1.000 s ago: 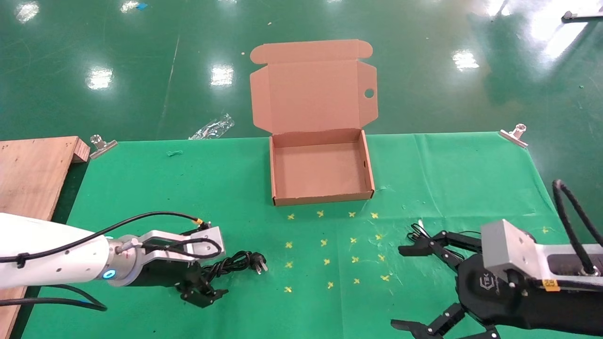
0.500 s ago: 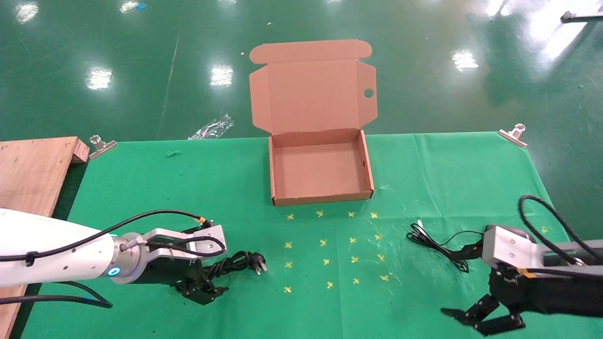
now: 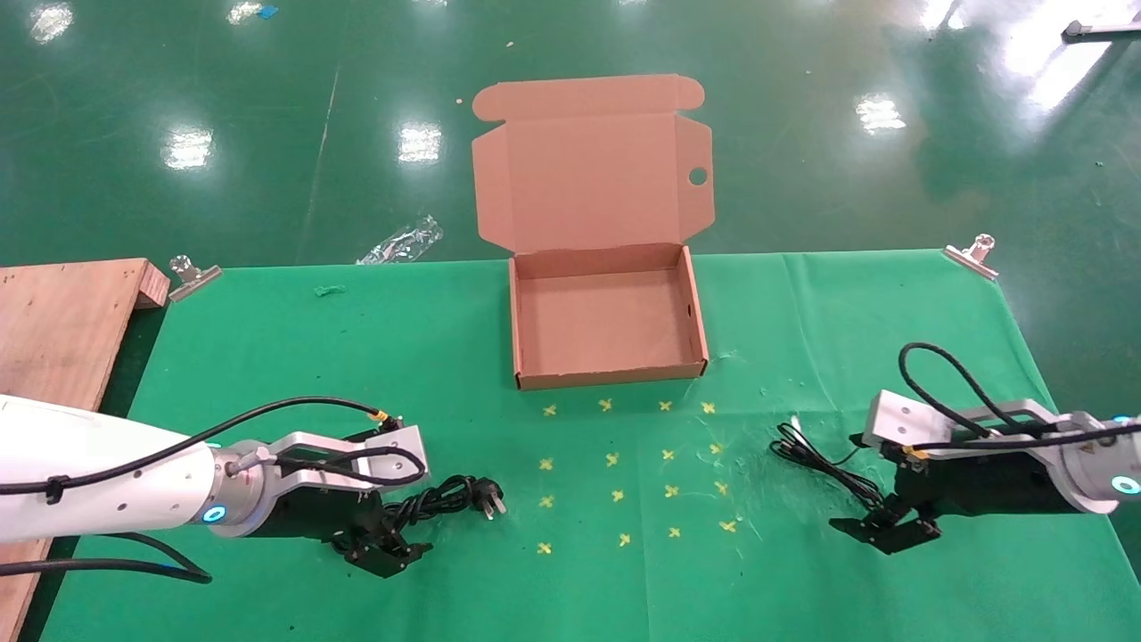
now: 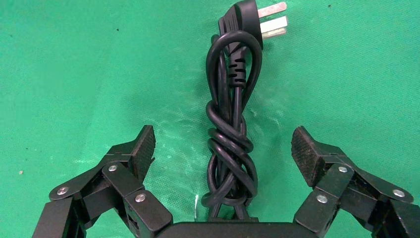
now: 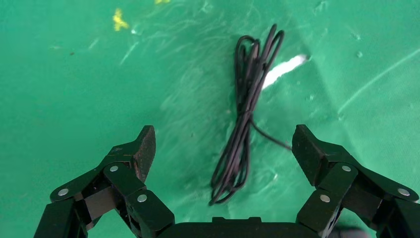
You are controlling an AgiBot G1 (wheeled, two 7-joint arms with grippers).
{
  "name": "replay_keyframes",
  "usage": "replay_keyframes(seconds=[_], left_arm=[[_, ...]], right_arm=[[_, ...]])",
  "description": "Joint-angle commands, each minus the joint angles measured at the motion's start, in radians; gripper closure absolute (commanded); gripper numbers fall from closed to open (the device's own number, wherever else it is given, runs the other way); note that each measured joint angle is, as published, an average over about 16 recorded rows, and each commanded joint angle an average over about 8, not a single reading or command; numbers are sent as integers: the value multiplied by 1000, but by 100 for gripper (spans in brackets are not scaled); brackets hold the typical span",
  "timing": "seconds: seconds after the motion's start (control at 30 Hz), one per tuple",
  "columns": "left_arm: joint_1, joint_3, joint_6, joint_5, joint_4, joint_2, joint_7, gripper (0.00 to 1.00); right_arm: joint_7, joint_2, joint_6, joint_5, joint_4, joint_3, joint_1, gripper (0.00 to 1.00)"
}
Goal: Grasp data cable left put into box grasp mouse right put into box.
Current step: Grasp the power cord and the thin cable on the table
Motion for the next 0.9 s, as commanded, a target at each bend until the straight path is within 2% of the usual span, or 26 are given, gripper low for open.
replay_keyframes(seconds=[0.03, 0.1, 0.17, 0.2, 0.37, 0.43, 0.47, 0.9], left_arm=[[0, 0, 0, 0, 0, 0, 0, 0], [0, 0, 0, 0, 0, 0, 0, 0], [0, 0, 0, 0, 0, 0, 0, 23], [0, 0, 0, 0, 0, 0, 0, 35], [0, 0, -1, 1, 0, 1, 0, 98], [0, 0, -1, 1, 0, 0, 0, 100], [0, 0, -1, 1, 0, 0, 0, 100], [0, 0, 0, 0, 0, 0, 0, 100]], right_arm=[[-37, -28, 9, -9, -62, -5, 22, 0], [-59, -44, 23, -18, -99, -9, 34, 0], [-76, -58, 41, -31, -135, -13, 44, 0], [-82, -63, 50, -37, -148, -15, 48, 9], [-90, -74, 69, -51, -179, -21, 56, 71], [-89, -72, 67, -49, -174, -20, 55, 96], [-88, -71, 65, -47, -171, -19, 54, 100], [-82, -61, 50, -34, -144, -14, 47, 100]])
